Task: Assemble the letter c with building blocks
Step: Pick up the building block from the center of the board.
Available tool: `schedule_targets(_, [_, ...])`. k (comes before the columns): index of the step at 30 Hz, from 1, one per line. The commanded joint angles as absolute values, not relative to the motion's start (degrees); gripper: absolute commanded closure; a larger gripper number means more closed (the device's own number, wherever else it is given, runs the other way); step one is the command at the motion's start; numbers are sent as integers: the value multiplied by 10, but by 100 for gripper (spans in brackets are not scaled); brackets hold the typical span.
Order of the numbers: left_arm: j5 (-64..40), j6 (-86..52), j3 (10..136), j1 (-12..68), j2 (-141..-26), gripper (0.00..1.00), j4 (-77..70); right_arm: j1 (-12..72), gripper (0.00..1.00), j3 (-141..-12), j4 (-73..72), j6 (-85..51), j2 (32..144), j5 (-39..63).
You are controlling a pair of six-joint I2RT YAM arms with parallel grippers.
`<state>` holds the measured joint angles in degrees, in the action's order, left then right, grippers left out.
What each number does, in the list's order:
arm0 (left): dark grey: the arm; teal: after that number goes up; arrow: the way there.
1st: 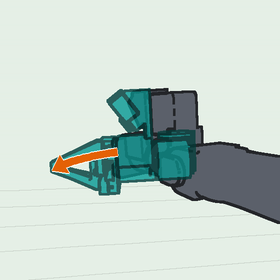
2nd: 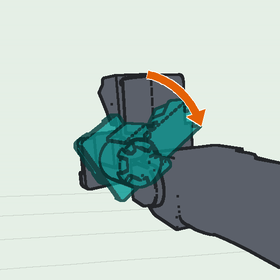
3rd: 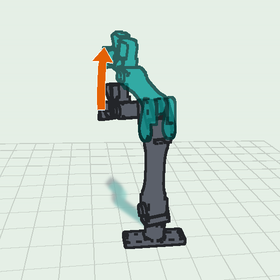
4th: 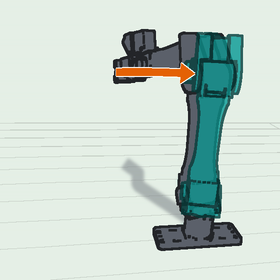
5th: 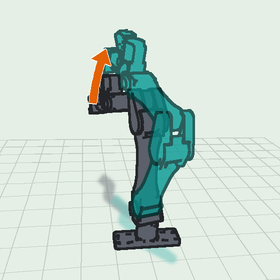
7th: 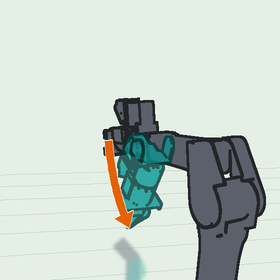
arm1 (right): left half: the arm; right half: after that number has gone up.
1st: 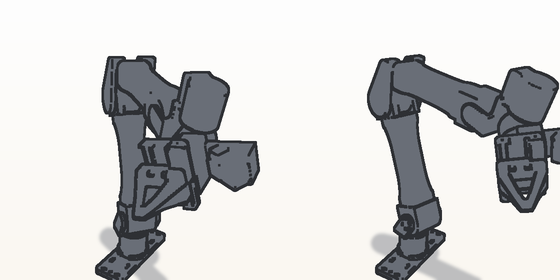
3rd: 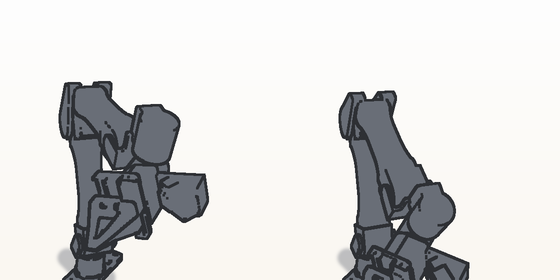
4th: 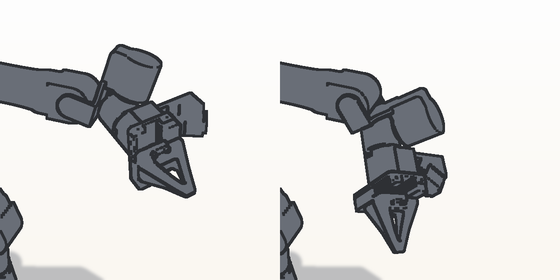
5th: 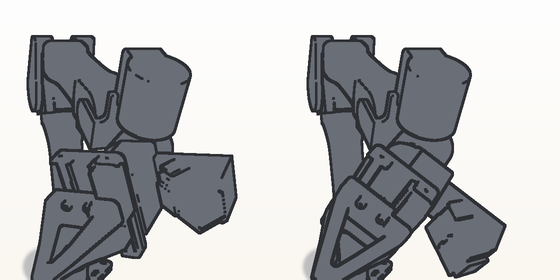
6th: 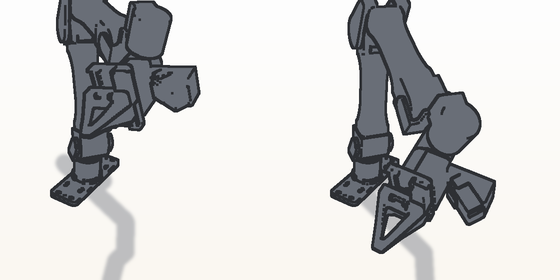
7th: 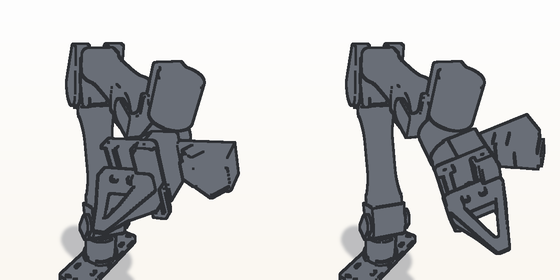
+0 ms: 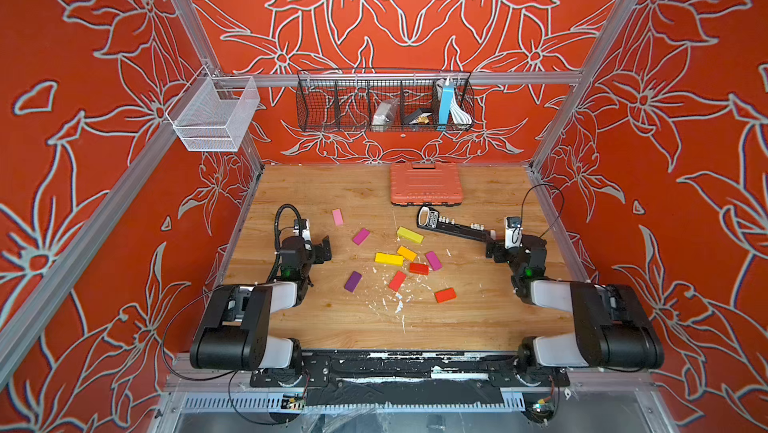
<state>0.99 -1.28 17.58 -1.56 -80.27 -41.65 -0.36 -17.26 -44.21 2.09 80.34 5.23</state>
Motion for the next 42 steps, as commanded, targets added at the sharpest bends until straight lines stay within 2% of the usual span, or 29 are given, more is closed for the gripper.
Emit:
schedule_targets(1, [10,-7,186,-19,-807,2,-431,0,2,-184,-453,25,805,60])
schedule_targets(27, [11,-7,186,-19,-806,2,-429,-1,2,-191,-442,6,800,19])
schedule_targets(31, [17,-10,189,-19,-800,2,-422,-1,2,-211,-346,-13,724,-35])
schedule_targets(36, [52,-23,249,-19,-741,2,-276,-1,2,-214,-285,-58,629,-82])
schedule_targets(40, [79,-62,290,-19,-702,2,-171,-1,2,-257,-146,-159,558,-96])
schedule_targets(42, [75,-91,302,-19,-687,2,-138,-2,2,-269,-108,-166,529,-90])
